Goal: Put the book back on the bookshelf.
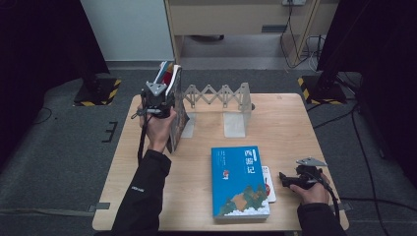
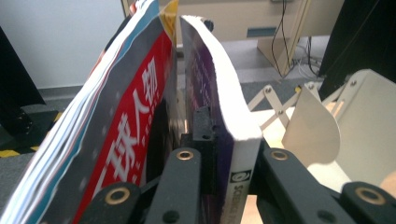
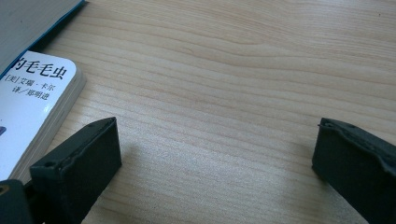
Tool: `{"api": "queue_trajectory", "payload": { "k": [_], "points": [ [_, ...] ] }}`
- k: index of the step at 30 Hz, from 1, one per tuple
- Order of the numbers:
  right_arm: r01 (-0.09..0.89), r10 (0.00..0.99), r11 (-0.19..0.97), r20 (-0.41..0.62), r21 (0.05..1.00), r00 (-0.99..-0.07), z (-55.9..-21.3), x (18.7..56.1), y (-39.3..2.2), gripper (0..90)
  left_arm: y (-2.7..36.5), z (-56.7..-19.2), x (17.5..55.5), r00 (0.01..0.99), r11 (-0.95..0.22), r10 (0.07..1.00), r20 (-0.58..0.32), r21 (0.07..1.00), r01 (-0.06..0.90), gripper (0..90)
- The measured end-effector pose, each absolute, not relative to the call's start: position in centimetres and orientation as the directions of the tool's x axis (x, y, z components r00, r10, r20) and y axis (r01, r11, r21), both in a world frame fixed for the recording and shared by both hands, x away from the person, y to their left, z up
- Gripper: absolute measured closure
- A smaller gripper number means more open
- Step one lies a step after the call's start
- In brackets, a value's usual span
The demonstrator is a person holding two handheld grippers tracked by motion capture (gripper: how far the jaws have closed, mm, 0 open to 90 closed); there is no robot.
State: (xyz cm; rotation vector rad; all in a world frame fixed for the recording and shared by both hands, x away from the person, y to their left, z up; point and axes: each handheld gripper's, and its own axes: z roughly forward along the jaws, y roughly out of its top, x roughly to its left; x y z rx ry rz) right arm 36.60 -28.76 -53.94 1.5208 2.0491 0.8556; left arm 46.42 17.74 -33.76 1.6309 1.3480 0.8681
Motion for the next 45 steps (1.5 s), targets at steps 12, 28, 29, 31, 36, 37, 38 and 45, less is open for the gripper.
{"api": "queue_trajectory", "payload": {
  "k": [12,28,29,31,36,37,38,45],
  "points": [
    [0.679,0.956,0.201,0.010,0.706,-0.293,-53.9,36.6,-28.8,1.4,18.9,-33.7,45.7,0.218,-0.125,0.976,0.018,0.866,0.485,80.5],
    [0.679,0.956,0.201,0.010,0.706,-0.294,-53.9,36.6,-28.8,1.3,17.7,-33.1,47.3,0.201,-0.095,0.979,-0.020,0.832,0.547,70.8],
    [0.679,0.956,0.201,0.010,0.706,-0.294,-53.9,36.6,-28.8,1.3,17.7,-33.1,47.3,0.201,-0.095,0.979,-0.020,0.832,0.547,70.1],
    [0.679,0.956,0.202,0.009,0.706,-0.294,-53.9,36.6,-28.8,1.4,17.7,-33.0,47.8,0.194,-0.080,0.980,-0.036,0.825,0.559,69.7],
    [0.679,0.956,0.201,0.010,0.706,-0.294,-53.9,36.6,-28.8,1.4,17.4,-33.3,48.4,0.175,-0.090,0.984,-0.015,0.811,0.579,78.5],
    [0.678,0.956,0.202,0.009,0.706,-0.294,-53.9,36.6,-28.8,1.4,17.4,-33.2,48.4,0.168,-0.102,0.986,0.003,0.808,0.580,81.4],
    [0.678,0.956,0.202,0.009,0.706,-0.294,-53.9,36.6,-28.8,1.4,17.3,-33.1,48.4,0.163,-0.109,0.987,0.016,0.809,0.578,81.4],
    [0.679,0.955,0.202,0.010,0.706,-0.295,-53.9,36.6,-28.8,1.2,18.0,-33.4,48.7,0.122,-0.055,0.993,-0.010,0.851,0.522,82.0]
  ]
}}
